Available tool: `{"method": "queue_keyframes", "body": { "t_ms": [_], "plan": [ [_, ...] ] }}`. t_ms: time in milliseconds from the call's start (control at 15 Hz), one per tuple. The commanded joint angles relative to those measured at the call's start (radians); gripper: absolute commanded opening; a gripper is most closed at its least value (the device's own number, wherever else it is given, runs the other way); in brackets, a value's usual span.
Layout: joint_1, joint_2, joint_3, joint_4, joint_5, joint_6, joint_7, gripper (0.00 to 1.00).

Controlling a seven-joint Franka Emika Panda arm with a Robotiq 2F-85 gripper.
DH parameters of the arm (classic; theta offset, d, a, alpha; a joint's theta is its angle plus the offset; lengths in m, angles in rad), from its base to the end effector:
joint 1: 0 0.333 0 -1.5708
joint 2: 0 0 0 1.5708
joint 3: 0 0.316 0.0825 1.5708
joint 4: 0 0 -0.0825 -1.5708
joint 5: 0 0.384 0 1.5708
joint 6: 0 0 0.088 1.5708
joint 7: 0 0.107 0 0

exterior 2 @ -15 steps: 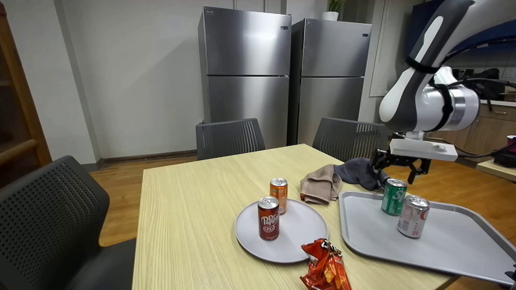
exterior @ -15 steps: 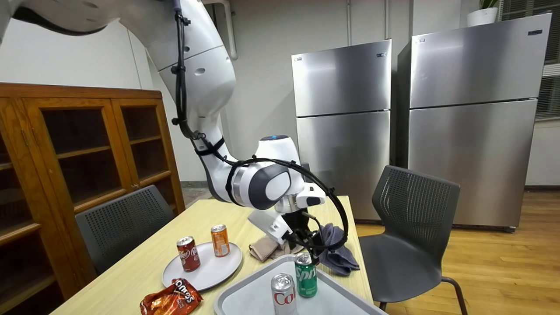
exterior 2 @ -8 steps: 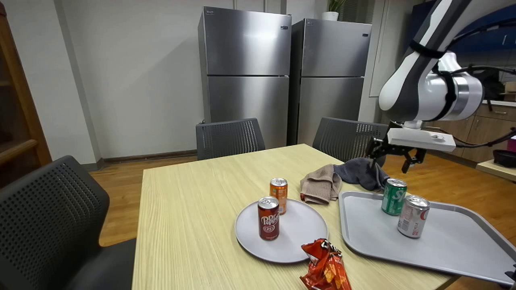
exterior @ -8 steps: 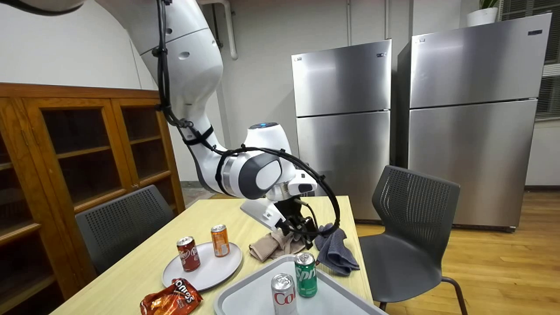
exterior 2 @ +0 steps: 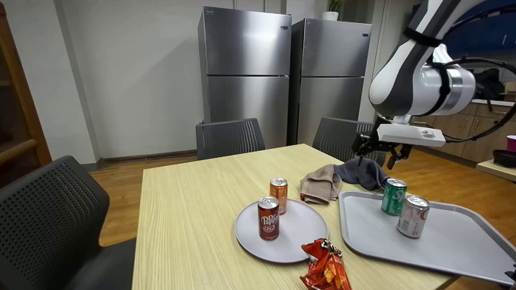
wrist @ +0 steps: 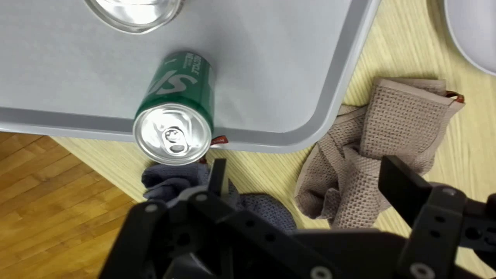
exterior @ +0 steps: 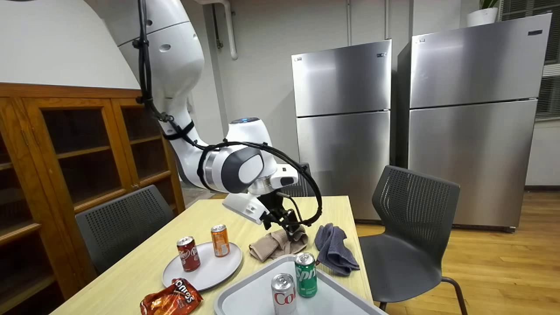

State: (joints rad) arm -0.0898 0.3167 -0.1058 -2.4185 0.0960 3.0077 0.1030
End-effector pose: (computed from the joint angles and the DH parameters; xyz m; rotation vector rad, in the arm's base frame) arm 0.5064 -0.1089 0.2091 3.0370 -0.5876 0.4277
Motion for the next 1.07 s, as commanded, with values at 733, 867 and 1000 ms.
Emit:
{"method": "queue_keyframes", "body": {
  "t_ms": [733, 867, 1000],
  "plan": [
    [0.038, -0.007, 0.054, 0.000, -0.011, -0.003, -0.033, 1.00],
    [0.038, -0.007, 0.054, 0.000, -0.011, -0.003, -0.033, 1.00],
    [0.048, -0.003, 0.040, 0.004, -0.025, 0.012, -0.031, 1.00]
  ]
}}
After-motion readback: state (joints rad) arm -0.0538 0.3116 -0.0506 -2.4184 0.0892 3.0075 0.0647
